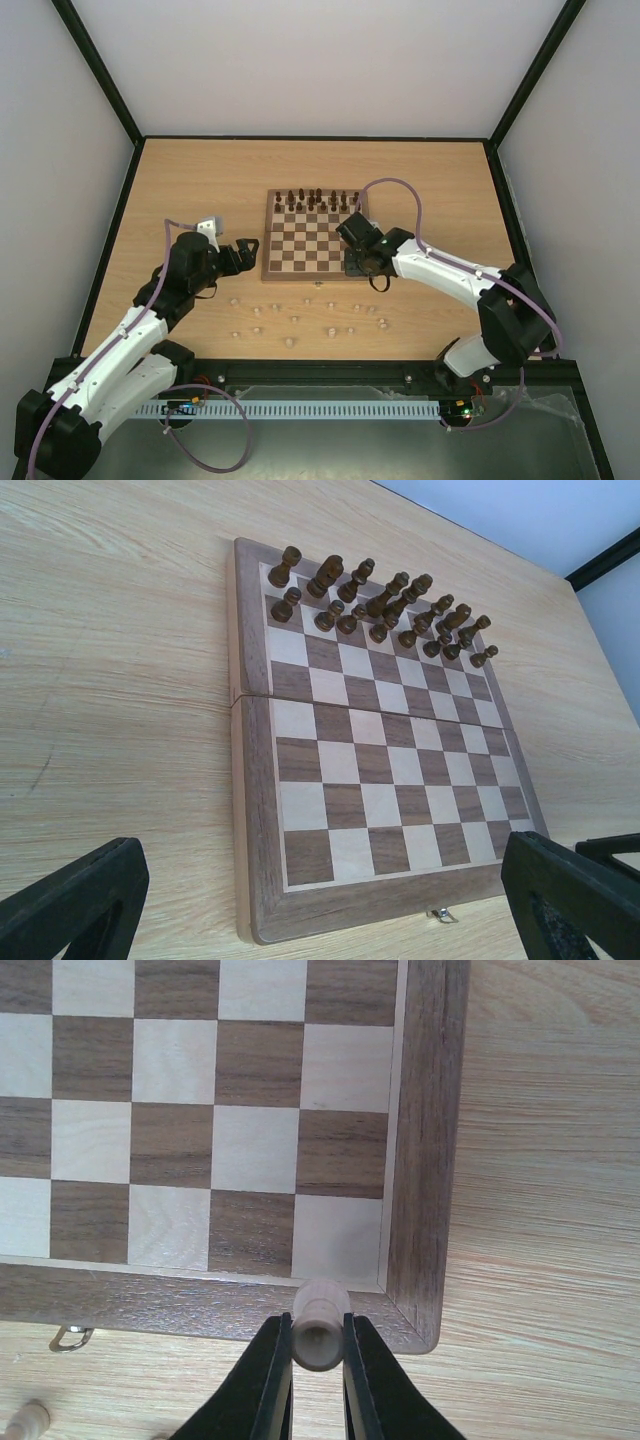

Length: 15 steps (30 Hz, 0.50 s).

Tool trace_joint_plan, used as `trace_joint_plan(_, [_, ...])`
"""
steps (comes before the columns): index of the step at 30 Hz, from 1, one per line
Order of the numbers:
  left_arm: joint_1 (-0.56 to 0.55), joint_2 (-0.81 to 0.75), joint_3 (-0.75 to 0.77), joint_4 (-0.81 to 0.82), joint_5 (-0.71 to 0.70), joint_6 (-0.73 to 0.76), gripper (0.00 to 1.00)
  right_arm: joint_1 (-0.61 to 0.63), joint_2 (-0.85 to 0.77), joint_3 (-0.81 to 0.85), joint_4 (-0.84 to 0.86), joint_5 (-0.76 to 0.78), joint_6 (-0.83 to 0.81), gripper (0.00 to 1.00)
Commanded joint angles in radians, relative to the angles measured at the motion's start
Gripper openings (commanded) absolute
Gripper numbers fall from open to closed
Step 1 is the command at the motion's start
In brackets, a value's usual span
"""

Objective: Set up the chess pieces on the board
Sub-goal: Place the chess piece on the chessboard.

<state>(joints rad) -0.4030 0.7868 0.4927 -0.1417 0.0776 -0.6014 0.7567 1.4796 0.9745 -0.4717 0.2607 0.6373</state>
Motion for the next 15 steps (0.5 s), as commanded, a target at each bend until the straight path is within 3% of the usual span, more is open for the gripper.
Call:
trace_joint_plan(1, [-0.002, -0.008, 0.025, -0.009, -0.006, 0.011, 0.99, -0.018, 0.032, 0.009, -0.012, -0.038, -0.035, 0.12])
trace_joint_plan(15, [-0.002, -0.008, 0.014, -0.006, -0.015, 0.008, 1.00, -0.054, 0.078, 0.005, 0.018, -0.032, -0.055, 0.12])
